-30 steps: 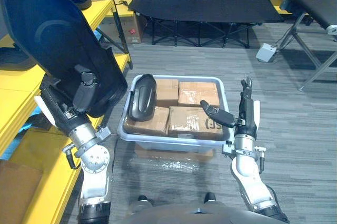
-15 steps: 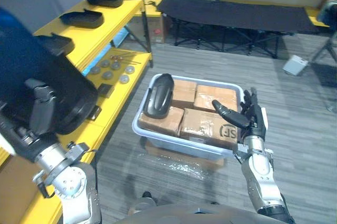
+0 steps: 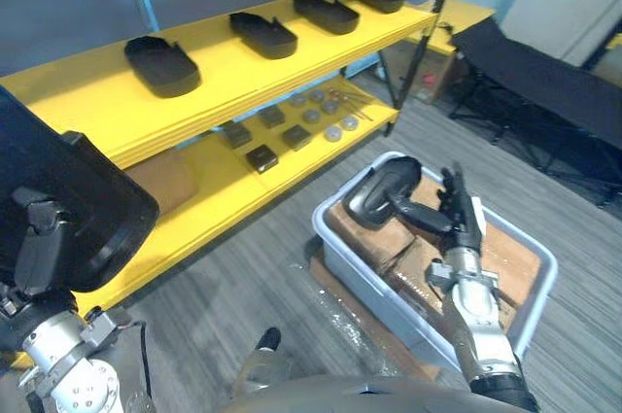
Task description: Walk over and take three plastic housings, then place them on the shelf
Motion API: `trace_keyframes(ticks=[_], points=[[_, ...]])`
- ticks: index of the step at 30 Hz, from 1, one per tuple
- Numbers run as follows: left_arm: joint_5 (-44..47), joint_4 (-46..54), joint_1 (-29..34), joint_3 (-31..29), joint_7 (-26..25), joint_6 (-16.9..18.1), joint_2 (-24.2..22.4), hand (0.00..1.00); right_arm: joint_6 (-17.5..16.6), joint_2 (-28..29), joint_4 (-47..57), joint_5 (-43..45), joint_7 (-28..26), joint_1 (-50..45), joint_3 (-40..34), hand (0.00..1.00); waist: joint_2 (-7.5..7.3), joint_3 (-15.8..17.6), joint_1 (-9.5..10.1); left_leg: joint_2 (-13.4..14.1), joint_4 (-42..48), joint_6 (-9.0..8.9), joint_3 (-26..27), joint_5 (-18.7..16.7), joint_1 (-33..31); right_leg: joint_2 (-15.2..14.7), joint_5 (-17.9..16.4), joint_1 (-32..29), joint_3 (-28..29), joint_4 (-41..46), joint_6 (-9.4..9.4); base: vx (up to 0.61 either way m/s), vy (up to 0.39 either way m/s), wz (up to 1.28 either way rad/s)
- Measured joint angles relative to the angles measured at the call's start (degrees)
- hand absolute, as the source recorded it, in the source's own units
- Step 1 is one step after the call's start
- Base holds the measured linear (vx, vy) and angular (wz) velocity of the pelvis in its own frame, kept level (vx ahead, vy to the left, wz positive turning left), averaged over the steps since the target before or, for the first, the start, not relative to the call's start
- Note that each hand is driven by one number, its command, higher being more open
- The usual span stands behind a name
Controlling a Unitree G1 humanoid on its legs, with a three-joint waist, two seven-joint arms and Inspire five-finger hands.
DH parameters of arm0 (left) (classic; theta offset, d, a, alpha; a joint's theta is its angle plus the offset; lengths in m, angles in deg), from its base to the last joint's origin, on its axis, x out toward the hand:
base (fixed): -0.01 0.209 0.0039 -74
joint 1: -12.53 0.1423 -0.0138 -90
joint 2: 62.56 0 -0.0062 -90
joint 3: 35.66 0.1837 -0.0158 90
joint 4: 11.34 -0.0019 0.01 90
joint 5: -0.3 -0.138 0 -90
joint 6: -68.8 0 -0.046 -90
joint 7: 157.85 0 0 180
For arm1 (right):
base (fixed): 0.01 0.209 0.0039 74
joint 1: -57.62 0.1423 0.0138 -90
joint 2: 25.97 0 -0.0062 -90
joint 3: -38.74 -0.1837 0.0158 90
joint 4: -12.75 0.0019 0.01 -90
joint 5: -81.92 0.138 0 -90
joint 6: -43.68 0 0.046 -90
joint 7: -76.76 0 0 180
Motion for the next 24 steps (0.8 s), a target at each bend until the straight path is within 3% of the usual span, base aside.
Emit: trace_keyframes(ticks=[1, 2, 5, 10, 11, 14, 18, 19, 20, 21, 22, 24], points=[[0.9, 0.0, 0.0, 0.7, 2.4, 0.0, 0.0, 0.00, 0.0, 0.1, 0.0, 0.0, 1.0, -0.7, -1.3, 1.00, 0.90, 1.1, -1.01, 0.9, 0.1, 3.72, 5.9, 0.3, -1.1, -0.3, -0.3, 0.9, -3.0, 0.6, 0.19, -0.10, 0.013, 1.26], [3.4, 0.0, -0.1, 2.1, 4.7, 0.2, 0.1, 0.00, -0.1, 0.0, 0.0, -0.5, 2.6, -1.3, -1.8, 1.00, 1.76, 1.7, -2.21, 2.6, 0.2, 5.33, 12.9, 0.8, -1.8, -0.6, -0.7, 1.3, -4.2, 1.5, 0.41, -0.09, 0.032, 1.16], [4.8, 0.0, -0.5, 6.3, 5.6, 0.5, 0.1, 0.00, -0.9, 0.1, 0.0, -1.3, 4.3, -1.5, -1.8, 1.00, 3.32, 3.1, -1.93, 3.5, 0.1, 4.74, 19.3, 2.2, -1.7, -2.7, -3.9, 0.0, -3.9, 5.8, 0.84, -0.09, 0.063, 0.45], [5.0, 0.0, -0.5, 7.0, 5.0, 1.3, 0.2, 0.00, -4.6, 0.3, 0.0, -1.3, 3.0, 0.2, 1.7, 1.00, 2.59, 3.8, -1.75, 2.8, 2.5, 4.52, 22.4, 2.3, -2.5, -5.1, -6.4, -2.8, 0.1, 10.7, 0.99, -0.05, 0.030, -0.06], [5.0, 0.0, -0.6, 7.0, 4.8, 1.3, 0.2, 0.00, -4.8, 0.3, 0.0, -1.5, 3.0, 1.1, 2.6, 1.00, 2.37, 4.1, -1.79, 2.7, 4.4, 3.70, 22.6, 1.6, -3.3, -5.7, -6.8, -3.1, 0.2, 11.6, 1.21, 0.01, 0.036, -0.07], [4.5, 0.0, -1.8, 8.2, 4.6, 1.3, 1.2, 0.00, -5.3, 0.6, 0.0, -1.6, 3.0, 3.6, 4.5, 1.00, 1.32, 5.7, -1.53, 1.8, 13.7, 3.60, 22.6, -3.9, -5.9, -7.8, -8.2, -2.0, 0.3, 13.6, 2.47, 0.04, 0.076, 0.02], [3.9, -0.1, -3.9, 7.9, 5.0, 1.2, 3.9, 0.00, -5.3, 2.7, -0.1, -3.3, 4.2, 4.1, 4.9, 1.00, -1.39, 6.3, -0.04, -1.1, 25.2, 5.41, 23.0, -13.3, -7.5, -11.2, -9.1, 3.0, -0.8, 14.8, 3.90, 0.13, 0.152, 0.13], [3.7, -0.2, -4.1, 7.9, 5.0, 1.1, 4.2, 0.00, -5.4, 2.7, -0.1, -4.0, 4.4, 4.2, 5.0, 1.00, -1.47, 6.3, -0.10, -1.6, 26.2, 5.08, 22.9, -14.5, -7.6, -11.8, -8.5, 2.5, 0.6, 17.0, 1.58, 0.28, 0.230, 0.42], [2.6, -0.5, -4.9, 8.1, 5.0, 0.4, 4.4, 0.00, -5.6, 2.3, -0.1, -4.0, 4.4, 4.3, 5.3, 1.00, -1.34, 6.2, -0.65, -2.9, 26.3, 5.56, 21.4, -15.3, -7.5, -13.2, -4.8, -1.6, 5.1, 24.4, -3.89, 0.23, 0.216, 0.57], [1.1, -0.5, -5.5, 8.1, 5.0, 0.0, 4.7, 0.00, -5.6, 2.2, -0.2, -4.0, 4.4, 4.3, 5.3, 1.00, -1.15, 6.1, -0.92, -3.3, 25.1, 5.76, 20.5, -15.4, -7.0, -13.3, 0.2, -5.0, 9.3, 29.4, -6.52, 0.28, 0.272, 0.78], [-1.0, -0.5, -6.2, 8.0, 4.1, 0.0, 6.6, 0.00, -5.8, 2.7, -0.5, -6.5, 4.4, 4.7, 5.3, 1.00, -1.42, 6.0, -1.72, -3.9, 21.6, 6.58, 18.5, -15.0, -4.8, -12.7, 6.8, -9.6, 15.3, 36.1, -5.20, 0.24, 0.175, 0.59], [-1.0, -0.7, -7.2, 8.2, 3.4, 0.0, 7.9, 0.00, -6.6, 2.4, -0.5, -8.6, 3.9, 5.2, 5.3, 1.00, -1.54, 6.0, -2.43, -4.3, 19.5, 7.97, 17.0, -14.2, -3.3, -10.5, 1.7, -12.5, 17.5, 39.5, -4.43, 0.25, 0.079, 0.51]])
